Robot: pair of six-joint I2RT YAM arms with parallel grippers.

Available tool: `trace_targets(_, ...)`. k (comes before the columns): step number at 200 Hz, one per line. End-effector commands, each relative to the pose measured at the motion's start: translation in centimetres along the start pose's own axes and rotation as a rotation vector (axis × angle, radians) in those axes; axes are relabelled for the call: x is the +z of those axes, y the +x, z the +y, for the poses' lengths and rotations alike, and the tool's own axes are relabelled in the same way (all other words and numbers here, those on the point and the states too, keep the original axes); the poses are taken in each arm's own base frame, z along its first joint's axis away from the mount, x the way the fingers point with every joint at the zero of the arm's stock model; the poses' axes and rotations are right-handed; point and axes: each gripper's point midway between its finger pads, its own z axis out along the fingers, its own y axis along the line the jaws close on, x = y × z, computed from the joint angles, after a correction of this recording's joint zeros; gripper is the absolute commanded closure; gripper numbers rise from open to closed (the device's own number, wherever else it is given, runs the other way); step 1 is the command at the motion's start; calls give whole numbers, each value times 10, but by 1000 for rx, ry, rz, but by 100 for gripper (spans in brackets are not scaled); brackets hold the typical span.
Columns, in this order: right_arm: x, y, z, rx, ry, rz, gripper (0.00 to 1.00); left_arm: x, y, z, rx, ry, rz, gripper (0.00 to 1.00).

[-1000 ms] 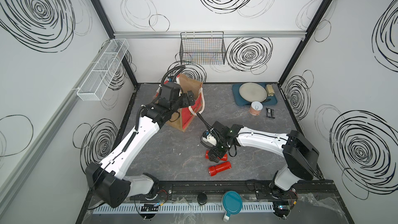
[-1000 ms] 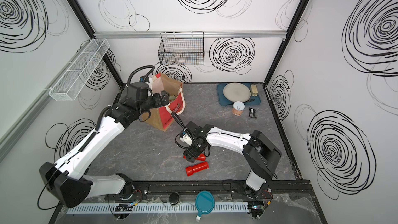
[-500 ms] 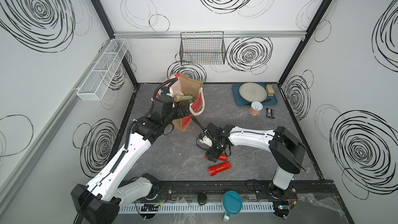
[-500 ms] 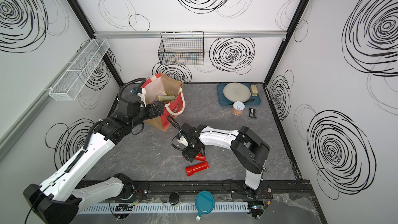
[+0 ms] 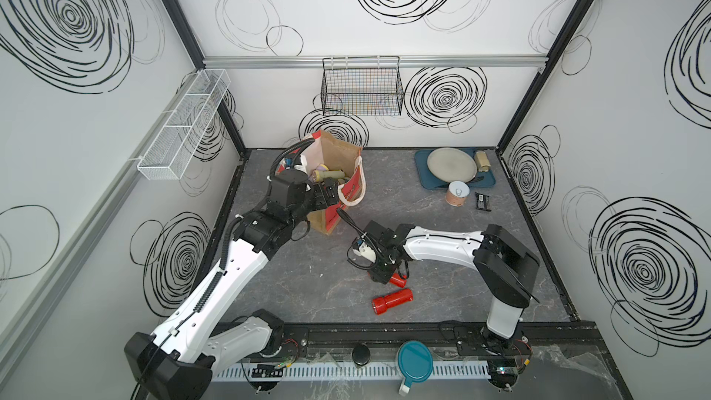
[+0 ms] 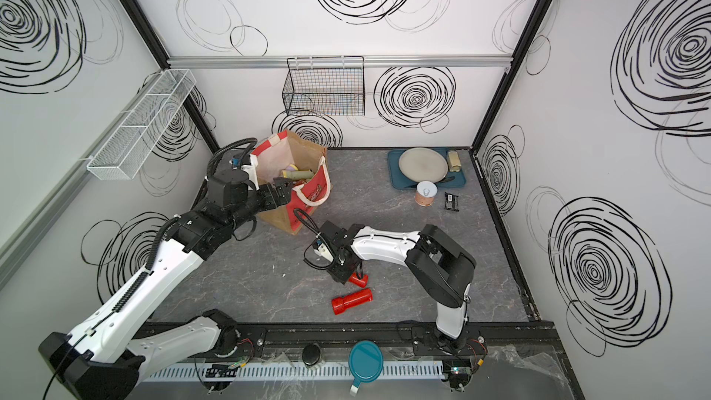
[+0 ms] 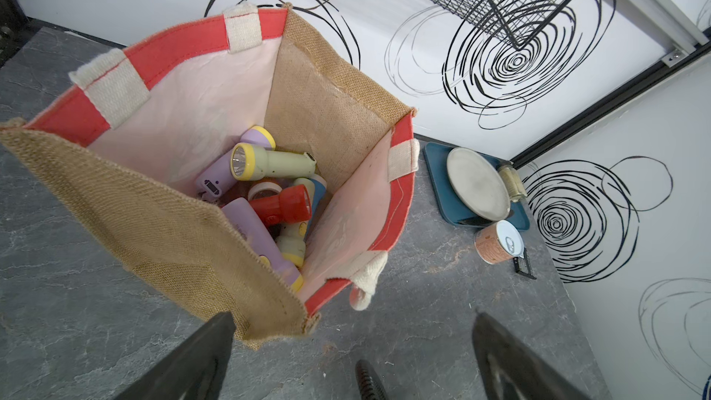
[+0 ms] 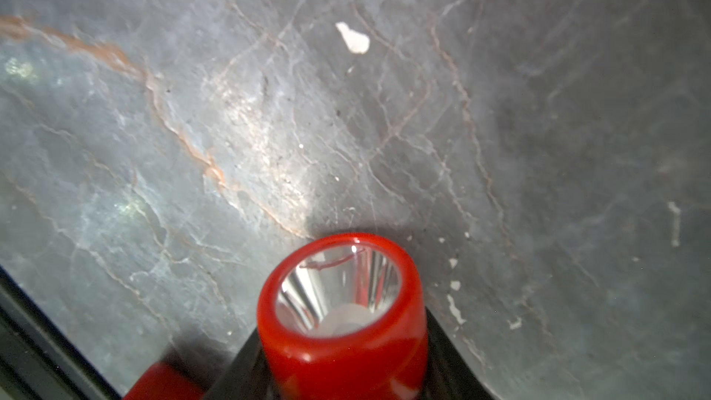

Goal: Put the flashlights into the tote bags
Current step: Pick up the flashlight from the center of the board.

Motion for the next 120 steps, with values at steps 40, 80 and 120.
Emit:
trace_targets(40, -89, -35, -56, 263, -16, -330, 100, 0, -14, -25, 24, 127, -47, 1)
trace_targets(80, -188, -63, -88, 374, -110, -651, 100, -5, -14, -60, 74, 271, -43, 1)
trace_targets(120, -290, -85, -102, 417, -243, -1031, 100, -16, 2, -119, 138, 529, -6, 1)
